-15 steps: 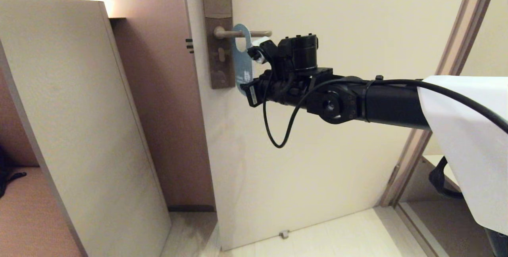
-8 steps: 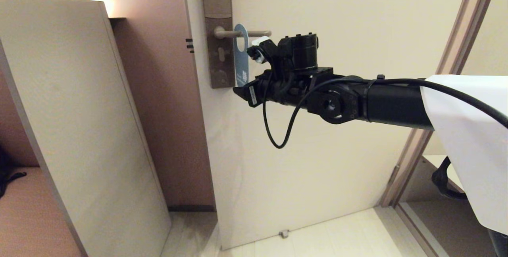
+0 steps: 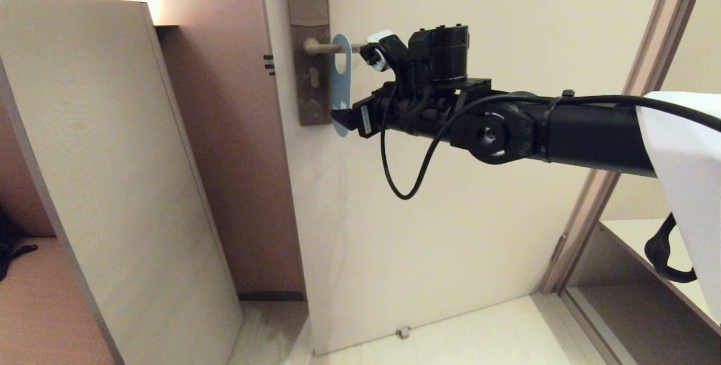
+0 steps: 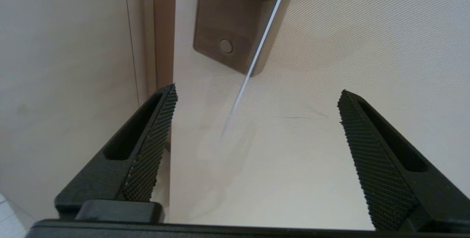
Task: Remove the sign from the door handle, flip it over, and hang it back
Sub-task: Hang the sign back with the other side facing out
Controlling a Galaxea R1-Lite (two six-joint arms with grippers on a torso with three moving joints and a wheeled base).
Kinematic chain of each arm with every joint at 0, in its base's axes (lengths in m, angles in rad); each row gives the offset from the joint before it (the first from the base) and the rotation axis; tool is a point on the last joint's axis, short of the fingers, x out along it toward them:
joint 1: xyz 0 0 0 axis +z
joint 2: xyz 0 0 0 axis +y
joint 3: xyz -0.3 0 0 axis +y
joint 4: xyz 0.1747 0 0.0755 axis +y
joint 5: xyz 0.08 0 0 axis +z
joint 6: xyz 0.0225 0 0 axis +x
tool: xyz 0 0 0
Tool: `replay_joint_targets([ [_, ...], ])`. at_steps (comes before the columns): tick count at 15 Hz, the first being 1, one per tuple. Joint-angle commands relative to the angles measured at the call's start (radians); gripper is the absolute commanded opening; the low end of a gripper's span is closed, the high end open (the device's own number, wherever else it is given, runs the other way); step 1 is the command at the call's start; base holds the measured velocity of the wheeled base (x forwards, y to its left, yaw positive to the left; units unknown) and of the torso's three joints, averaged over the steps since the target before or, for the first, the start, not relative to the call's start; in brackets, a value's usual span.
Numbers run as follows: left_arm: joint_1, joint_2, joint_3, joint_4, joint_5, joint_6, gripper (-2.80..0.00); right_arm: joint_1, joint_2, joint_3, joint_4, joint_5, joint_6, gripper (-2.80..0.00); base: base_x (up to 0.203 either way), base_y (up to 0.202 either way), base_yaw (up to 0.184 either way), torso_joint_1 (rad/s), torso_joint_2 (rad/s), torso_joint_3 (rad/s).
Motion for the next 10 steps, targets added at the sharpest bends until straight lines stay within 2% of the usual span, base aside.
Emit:
replay_joint_targets([
  [1, 0.0, 0.002, 0.0, 0.0, 0.0, 0.001, -2.8, -0.003, -0.021, 0.01, -0.001, -0.001, -0.001, 0.0, 0.0, 0.0, 0.0, 0.0, 0.0, 0.0],
  [4, 0.0, 0.002, 0.0, 0.0, 0.0, 0.001, -2.8, -0.031, -0.032, 0.019, -0.001, -0.001, 0.008, 0.0, 0.0, 0.0, 0.0, 0.0, 0.0, 0.0],
  [7, 0.0, 0.002, 0.0, 0.0, 0.0, 0.001, -2.8, -0.058, -0.053, 0.043, -0.001, -0.001, 0.092, 0.0, 0.0, 0.0, 0.0, 0.0, 0.0, 0.0],
  [10, 0.0, 0.002, 0.0, 0.0, 0.0, 0.001, -2.8, -0.067, -0.055, 0.05, -0.002, -0.001, 0.105, 0.0, 0.0, 0.0, 0.0, 0.0, 0.0, 0.0],
])
